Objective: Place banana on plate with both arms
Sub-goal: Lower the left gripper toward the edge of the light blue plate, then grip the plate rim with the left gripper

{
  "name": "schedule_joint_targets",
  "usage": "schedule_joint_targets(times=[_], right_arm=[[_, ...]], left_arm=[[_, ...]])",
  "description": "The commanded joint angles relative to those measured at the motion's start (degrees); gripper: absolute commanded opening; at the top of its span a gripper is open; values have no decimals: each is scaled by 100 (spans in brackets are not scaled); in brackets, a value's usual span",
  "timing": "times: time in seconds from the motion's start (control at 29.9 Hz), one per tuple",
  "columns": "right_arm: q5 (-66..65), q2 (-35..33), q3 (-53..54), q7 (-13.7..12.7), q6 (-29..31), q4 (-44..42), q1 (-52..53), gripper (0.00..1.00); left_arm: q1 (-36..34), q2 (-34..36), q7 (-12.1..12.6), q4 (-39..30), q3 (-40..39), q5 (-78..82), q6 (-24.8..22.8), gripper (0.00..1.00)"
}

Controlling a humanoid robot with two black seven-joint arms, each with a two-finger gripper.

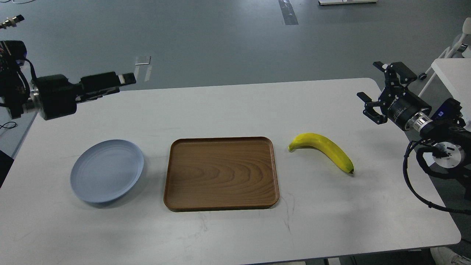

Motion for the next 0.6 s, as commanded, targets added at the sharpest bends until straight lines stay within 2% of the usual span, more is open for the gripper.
schedule_joint_targets(times=[0.0, 0.07, 0.3, 0.57], right_arm=[[-1, 86, 15, 0, -1, -3, -11, 100], [-1, 104, 24, 0, -1, -3, -11, 100], [7, 104, 50, 0, -1, -3, -20, 100], [7, 95, 85, 0, -1, -12, -20, 100]], left_arm=[[311, 170, 3, -19, 320, 1151, 638, 100], [478, 214, 3, 95, 488, 1434, 922, 100], [1049, 13, 3, 1131, 568, 1558, 1273, 100], [1340, -277, 3, 1826, 585, 1313, 1335, 96]])
